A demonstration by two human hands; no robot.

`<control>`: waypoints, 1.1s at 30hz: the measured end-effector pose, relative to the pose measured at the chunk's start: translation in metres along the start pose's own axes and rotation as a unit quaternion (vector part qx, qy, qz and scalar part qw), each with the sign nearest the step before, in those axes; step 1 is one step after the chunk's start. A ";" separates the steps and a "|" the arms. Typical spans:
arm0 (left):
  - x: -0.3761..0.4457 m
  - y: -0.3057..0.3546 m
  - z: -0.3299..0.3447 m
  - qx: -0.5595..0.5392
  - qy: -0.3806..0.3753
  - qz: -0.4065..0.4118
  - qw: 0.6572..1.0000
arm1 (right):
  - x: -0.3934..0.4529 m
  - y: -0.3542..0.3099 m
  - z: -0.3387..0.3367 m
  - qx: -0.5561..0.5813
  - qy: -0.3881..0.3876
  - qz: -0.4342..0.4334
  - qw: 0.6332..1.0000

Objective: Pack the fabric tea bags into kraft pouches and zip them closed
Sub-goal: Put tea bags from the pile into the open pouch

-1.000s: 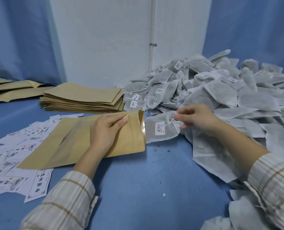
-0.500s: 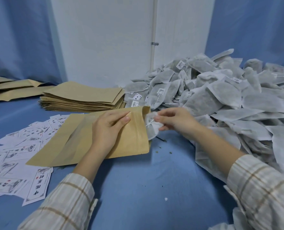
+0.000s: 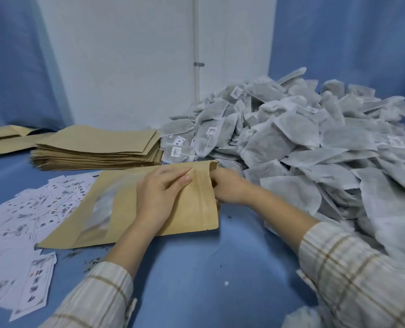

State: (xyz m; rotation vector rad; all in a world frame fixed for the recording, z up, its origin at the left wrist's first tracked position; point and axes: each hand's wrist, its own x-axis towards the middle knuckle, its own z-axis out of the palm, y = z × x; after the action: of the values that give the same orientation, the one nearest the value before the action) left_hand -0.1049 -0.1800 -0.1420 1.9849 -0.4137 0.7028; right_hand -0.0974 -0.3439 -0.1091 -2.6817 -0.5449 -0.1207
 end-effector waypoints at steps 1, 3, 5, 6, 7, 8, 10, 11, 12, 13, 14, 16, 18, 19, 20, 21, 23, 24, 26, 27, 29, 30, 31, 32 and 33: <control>0.000 0.000 0.004 0.002 -0.004 -0.004 1.000 | -0.007 0.009 -0.009 -0.056 0.007 0.002 0.998; 0.002 0.004 0.012 0.005 -0.014 -0.011 1.000 | -0.026 0.028 -0.031 -0.137 -0.010 0.031 0.990; 0.003 0.008 0.021 0.009 -0.020 -0.013 1.000 | -0.044 0.050 -0.048 -0.209 -0.037 0.072 0.974; 0.003 0.010 0.025 0.010 -0.020 -0.014 1.000 | -0.053 0.060 -0.054 -0.237 -0.053 0.084 0.966; 0.003 0.012 0.030 0.011 -0.020 -0.015 1.000 | -0.061 0.067 -0.057 -0.257 -0.070 0.086 0.960; 0.003 0.014 0.033 0.009 -0.021 -0.016 1.000 | -0.067 0.072 -0.058 -0.272 -0.082 0.082 0.955; 0.002 0.017 0.040 0.004 -0.027 -0.019 0.999 | -0.071 0.076 -0.056 -0.302 -0.088 0.071 0.946; 0.001 0.019 0.042 0.002 -0.031 -0.018 0.999 | -0.070 0.076 -0.054 -0.304 -0.080 0.067 0.947; 0.000 0.020 0.044 0.001 -0.032 -0.017 0.999 | -0.068 0.075 -0.051 -0.290 -0.067 0.069 0.952; 0.000 0.022 0.045 -0.001 -0.032 -0.015 0.999 | -0.066 0.073 -0.050 -0.260 -0.052 0.070 0.962; -0.001 0.023 0.046 -0.004 -0.032 -0.013 0.999 | -0.065 0.070 -0.049 -0.223 -0.033 0.066 0.972; -0.001 0.024 0.045 -0.011 -0.030 -0.014 0.999 | -0.061 0.065 -0.050 -0.138 0.029 0.039 0.989; -0.001 0.025 0.043 -0.015 -0.025 -0.016 0.999 | -0.061 0.055 -0.051 -0.043 0.081 0.010 0.996; -0.001 0.025 0.041 -0.014 -0.020 -0.016 1.000 | -0.062 0.049 -0.051 -0.001 0.103 -0.003 0.995; 0.000 0.026 0.039 -0.016 -0.014 -0.015 1.000 | -0.060 0.046 -0.049 0.027 0.110 -0.010 0.994; 0.000 0.028 0.038 -0.025 -0.010 -0.013 1.000 | -0.058 0.040 -0.047 0.040 0.109 -0.019 0.993; 0.001 0.037 0.036 -0.064 -0.017 -0.002 0.998 | -0.052 0.024 -0.037 0.077 0.083 -0.019 0.993; 0.001 0.042 0.036 -0.083 -0.022 0.008 0.996 | -0.047 0.019 -0.030 0.123 0.069 -0.012 0.990; 0.002 0.050 0.035 -0.113 -0.023 0.022 0.993 | -0.042 0.003 -0.022 0.218 0.050 0.021 0.974; 0.003 0.052 0.034 -0.123 -0.020 0.024 0.992 | -0.036 0.000 -0.016 0.297 0.024 0.057 0.953; 0.004 0.052 0.030 -0.121 -0.016 0.029 0.992 | -0.033 0.004 -0.001 0.377 -0.036 0.086 0.922; 0.004 0.049 0.028 -0.112 -0.014 0.031 0.993 | -0.031 0.001 -0.002 0.401 -0.054 0.123 0.906; 0.004 0.047 0.026 -0.101 -0.013 0.030 0.994 | -0.027 -0.002 -0.005 0.395 -0.040 0.145 0.906; 0.004 0.043 0.025 -0.087 -0.009 0.029 0.996 | -0.022 -0.005 -0.008 0.358 -0.022 0.134 0.924; 0.004 0.040 0.025 -0.071 -0.004 0.027 0.997 | -0.018 0.000 -0.009 0.290 0.007 0.083 0.953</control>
State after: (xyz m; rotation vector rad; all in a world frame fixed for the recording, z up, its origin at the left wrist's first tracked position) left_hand -0.1167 -0.2214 -0.1216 1.8484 -0.5096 0.6814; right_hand -0.1143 -0.3543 -0.1040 -2.1349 -0.2873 0.0624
